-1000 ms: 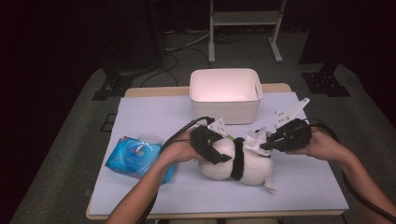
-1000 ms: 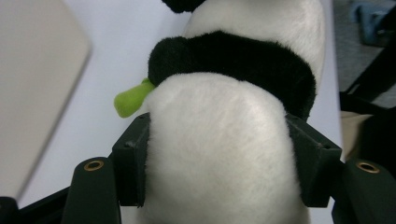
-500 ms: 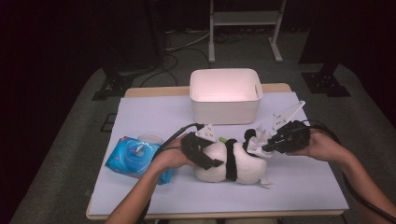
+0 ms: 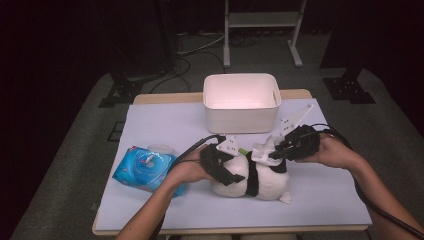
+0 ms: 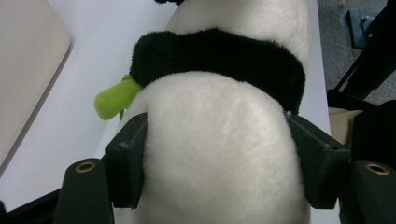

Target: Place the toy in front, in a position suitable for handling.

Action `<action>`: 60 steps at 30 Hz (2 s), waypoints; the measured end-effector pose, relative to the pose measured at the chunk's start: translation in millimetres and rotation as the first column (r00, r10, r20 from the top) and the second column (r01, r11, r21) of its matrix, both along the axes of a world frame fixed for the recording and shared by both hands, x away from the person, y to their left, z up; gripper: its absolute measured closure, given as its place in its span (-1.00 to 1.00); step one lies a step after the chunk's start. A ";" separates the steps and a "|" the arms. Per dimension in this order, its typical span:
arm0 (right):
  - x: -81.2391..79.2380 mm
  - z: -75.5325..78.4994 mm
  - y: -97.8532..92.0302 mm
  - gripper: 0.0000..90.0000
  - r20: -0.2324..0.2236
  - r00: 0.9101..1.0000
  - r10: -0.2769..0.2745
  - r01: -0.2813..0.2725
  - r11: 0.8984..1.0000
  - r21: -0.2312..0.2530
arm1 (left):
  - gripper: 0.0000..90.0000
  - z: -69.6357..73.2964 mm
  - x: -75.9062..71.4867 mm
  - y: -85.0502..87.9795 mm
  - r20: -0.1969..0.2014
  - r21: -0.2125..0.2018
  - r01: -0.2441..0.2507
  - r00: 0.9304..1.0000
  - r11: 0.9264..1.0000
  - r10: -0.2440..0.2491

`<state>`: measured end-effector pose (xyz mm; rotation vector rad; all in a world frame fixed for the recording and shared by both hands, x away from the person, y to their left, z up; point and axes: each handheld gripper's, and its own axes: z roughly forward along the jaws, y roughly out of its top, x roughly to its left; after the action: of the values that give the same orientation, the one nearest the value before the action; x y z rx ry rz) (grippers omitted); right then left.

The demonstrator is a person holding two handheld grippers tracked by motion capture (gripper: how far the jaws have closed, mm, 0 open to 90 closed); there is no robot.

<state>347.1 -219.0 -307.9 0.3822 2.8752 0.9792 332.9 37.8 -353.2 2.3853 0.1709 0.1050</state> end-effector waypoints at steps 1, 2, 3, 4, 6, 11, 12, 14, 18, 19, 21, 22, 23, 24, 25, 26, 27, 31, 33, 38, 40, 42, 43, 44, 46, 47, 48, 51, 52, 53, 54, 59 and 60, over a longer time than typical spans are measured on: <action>-0.2 -1.7 -0.8 0.79 0.001 1.000 -0.005 0.005 1.000 -0.007 | -0.34 -0.5 0.6 0.8 -0.008 -0.004 -0.004 1.000 1.000 0.004; -0.8 -3.7 -1.3 0.79 0.001 1.000 -0.008 0.008 1.000 -0.007 | -0.37 -0.3 0.9 0.8 -0.012 0.002 -0.004 1.000 1.000 0.004; -2.4 -6.0 -1.2 0.79 -0.006 1.000 -0.009 0.009 1.000 0.001 | -0.41 0.0 0.6 0.3 -0.017 0.000 -0.005 1.000 1.000 0.005; -3.7 -7.5 -0.9 0.79 -0.003 1.000 -0.005 0.005 1.000 0.000 | -0.45 1.4 0.4 -0.1 -0.022 0.000 -0.001 1.000 1.000 0.001; -8.2 -11.0 0.2 0.80 -0.004 1.000 0.005 -0.005 1.000 -0.002 | -0.54 4.5 0.4 -0.2 -0.036 -0.007 0.007 0.999 1.000 -0.007; -18.1 -11.9 -0.3 0.80 -0.008 1.000 0.013 -0.013 1.000 0.001 | -0.49 13.5 5.1 -0.2 -0.083 -0.018 0.024 0.996 1.000 -0.025; -21.1 -10.4 -0.5 0.80 -0.001 1.000 0.022 -0.022 1.000 -0.005 | -0.46 14.2 5.2 -1.1 -0.083 -0.013 0.022 0.996 1.000 -0.023; -23.9 -7.0 -1.4 0.80 0.012 0.999 0.030 -0.030 1.000 -0.004 | -0.42 14.1 3.0 -2.7 -0.083 0.003 0.037 0.996 0.999 -0.036; -22.4 1.7 -5.4 0.80 0.016 1.000 0.027 -0.027 1.000 0.002 | -0.38 12.9 -2.2 -2.4 -0.078 0.020 0.049 0.996 0.999 -0.048; -20.7 4.1 -6.6 0.80 0.022 1.000 0.019 -0.019 1.000 0.002 | -0.38 12.4 -2.8 -1.6 -0.077 0.023 0.050 0.996 0.999 -0.048; -16.6 10.0 -9.7 0.80 0.029 1.000 0.005 -0.005 1.000 0.011 | -0.37 12.0 -4.0 0.3 -0.074 0.023 0.056 0.996 0.998 -0.054; -15.2 11.5 -10.5 0.80 0.038 0.999 0.002 -0.003 1.000 0.011 | -0.36 11.9 -4.7 0.9 -0.072 0.024 0.058 0.996 0.998 -0.056; -13.3 13.9 -12.0 0.80 0.043 0.999 -0.007 0.006 1.000 0.011 | -0.36 11.7 -5.4 1.3 -0.070 0.025 0.066 0.995 0.997 -0.065; -11.3 16.2 -13.8 0.80 0.044 0.999 -0.015 0.015 1.000 0.017 | -0.36 11.5 -6.1 1.5 -0.072 0.022 0.068 0.995 0.997 -0.066; -9.3 17.6 -15.3 0.80 0.049 0.998 -0.028 0.027 0.999 0.019 | -0.36 11.4 -6.7 1.7 -0.069 0.021 0.070 0.995 0.997 -0.068; -6.9 17.7 -16.7 0.79 0.054 0.998 -0.038 0.037 0.999 0.014 | -0.36 11.4 -7.1 1.8 -0.068 0.021 0.070 0.995 0.997 -0.068; -4.4 16.6 -17.6 0.79 0.041 0.998 -0.045 0.044 0.999 0.016 | -0.36 11.4 -7.1 1.9 -0.070 0.020 0.070 0.995 0.997 -0.068; -4.7 7.1 -12.8 0.80 0.019 0.999 -0.033 0.033 0.999 0.000 | -0.37 12.1 -7.3 1.8 -0.086 0.016 0.082 0.993 0.997 -0.080; -7.9 4.0 -9.1 0.80 0.017 1.000 -0.021 0.021 1.000 -0.013 | -0.39 14.2 -6.5 1.5 -0.099 0.017 0.087 0.991 0.996 -0.085; -18.6 -1.8 -5.4 0.80 0.005 1.000 0.018 -0.018 1.000 0.010 | -0.40 22.2 -4.2 1.6 -0.128 -0.007 0.091 0.988 0.996 -0.091; -24.2 -2.8 -6.9 0.80 0.015 1.000 0.020 -0.020 1.000 0.018 | -0.39 23.4 -2.5 0.0 -0.132 -0.015 0.088 0.987 0.996 -0.089; -28.1 -3.5 -8.2 0.80 0.012 1.000 0.018 -0.018 0.999 0.027 | -0.39 24.4 0.0 -2.4 -0.138 -0.018 0.086 0.987 0.996 -0.088; -29.7 -4.0 -8.8 0.80 0.017 1.000 0.022 -0.022 0.999 0.030 | -0.38 24.6 1.1 -3.8 -0.141 -0.024 0.084 0.986 0.996 -0.086; -31.5 -4.4 -9.3 0.80 0.016 1.000 0.023 -0.023 0.999 0.034 | -0.33 25.4 3.1 -4.9 -0.137 -0.024 0.081 0.987 0.996 -0.083; -35.3 -4.7 -9.6 0.80 0.017 0.999 0.029 -0.030 0.999 0.035 | -0.29 25.9 6.0 -6.2 -0.147 -0.023 0.086 0.985 0.996 -0.088; -36.3 -4.7 -9.7 0.80 0.021 0.999 0.036 -0.037 0.999 0.036 | -0.29 25.9 7.3 -7.2 -0.147 -0.014 0.081 0.986 0.997 -0.083; -37.6 -4.8 -9.7 0.80 0.023 0.999 0.039 -0.040 0.999 0.036 | -0.27 25.7 9.0 -8.2 -0.143 -0.006 0.078 0.987 0.997 -0.078; -41.5 -5.2 -9.6 0.80 0.023 0.999 0.044 -0.045 0.998 0.042 | -0.20 24.1 14.0 -10.7 -0.149 -0.005 0.068 0.987 0.998 -0.068; -42.5 -5.5 -9.7 0.80 0.026 0.998 0.052 -0.053 0.998 0.040 | -0.15 23.4 15.5 -11.3 -0.148 -0.004 0.068 0.987 0.998 -0.068; -44.1 -5.6 -9.4 0.80 0.026 0.998 0.051 -0.052 0.998 0.041 | -0.10 22.6 16.6 -11.9 -0.154 -0.005 0.069 0.986 0.998 -0.069; -45.2 -5.3 -9.3 0.80 0.026 0.998 0.054 -0.055 0.998 0.039 | -0.08 21.4 18.3 -13.1 -0.161 0.002 0.067 0.985 0.998 -0.066; -48.1 -4.7 -9.2 0.79 0.035 0.998 0.057 -0.058 0.998 0.036 | 0.37 15.1 21.3 -18.1 -0.184 0.014 0.083 0.980 0.996 -0.079; -48.0 -4.3 -9.2 0.79 0.036 0.998 0.057 -0.059 0.998 0.035 | 0.42 13.8 21.6 -19.6 -0.176 0.024 0.080 0.981 0.997 -0.075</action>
<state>299.1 -228.2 -312.1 0.2826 2.8557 1.0373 354.5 18.2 -339.3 2.4277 0.1600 -0.1409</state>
